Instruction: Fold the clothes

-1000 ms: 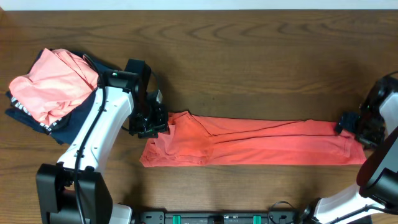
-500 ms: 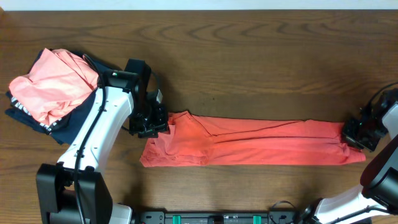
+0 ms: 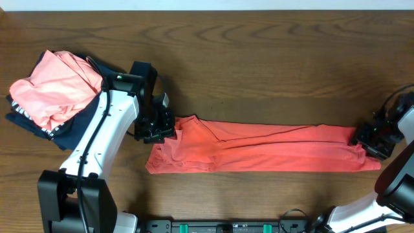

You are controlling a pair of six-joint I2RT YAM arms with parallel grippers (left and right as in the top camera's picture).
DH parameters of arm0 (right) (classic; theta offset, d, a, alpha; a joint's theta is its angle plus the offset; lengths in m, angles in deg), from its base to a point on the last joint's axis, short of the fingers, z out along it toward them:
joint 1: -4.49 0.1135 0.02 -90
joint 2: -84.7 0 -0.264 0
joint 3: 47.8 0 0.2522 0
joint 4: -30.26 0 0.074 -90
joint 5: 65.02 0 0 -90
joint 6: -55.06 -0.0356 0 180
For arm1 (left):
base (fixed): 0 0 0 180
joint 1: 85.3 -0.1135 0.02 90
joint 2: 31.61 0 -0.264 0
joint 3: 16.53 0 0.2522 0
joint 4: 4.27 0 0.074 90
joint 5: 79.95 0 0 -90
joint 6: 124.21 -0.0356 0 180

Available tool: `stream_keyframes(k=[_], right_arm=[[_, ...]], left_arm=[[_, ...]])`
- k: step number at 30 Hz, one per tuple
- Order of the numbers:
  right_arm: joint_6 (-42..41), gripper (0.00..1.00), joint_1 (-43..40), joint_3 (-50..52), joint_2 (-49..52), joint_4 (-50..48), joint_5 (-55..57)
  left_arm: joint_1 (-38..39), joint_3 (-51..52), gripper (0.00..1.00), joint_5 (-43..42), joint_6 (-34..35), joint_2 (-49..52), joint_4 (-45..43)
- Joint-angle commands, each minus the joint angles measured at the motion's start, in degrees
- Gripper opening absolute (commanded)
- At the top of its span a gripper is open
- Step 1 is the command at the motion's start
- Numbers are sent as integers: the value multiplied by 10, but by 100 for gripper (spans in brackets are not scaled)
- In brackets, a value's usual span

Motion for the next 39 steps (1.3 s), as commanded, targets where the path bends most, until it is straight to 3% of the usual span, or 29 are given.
stream_keyframes(k=[1, 8, 21, 23, 26, 28, 39], right_arm=[[75, 66, -4, -11, 5, -8, 11], [141, 73, -4, -11, 5, -34, 13], [160, 72, -42, 50, 5, -90, 35], [158, 63, -46, 51, 5, -96, 12], [158, 22, -43, 43, 4, -93, -31], [158, 2, -43, 30, 4, -84, -49], [52, 1, 22, -137, -36, 115, -75]], left_arm=[[-1, 5, 39, 5, -8, 1, 0], [-1, 5, 39, 5, -8, 1, 0], [-1, 5, 39, 5, -8, 1, -3], [-1, 5, 39, 5, -7, 1, -4], [-1, 5, 39, 5, -7, 1, -7], [-1, 5, 39, 5, -7, 1, -11], [-1, 5, 39, 5, -8, 1, -22]])
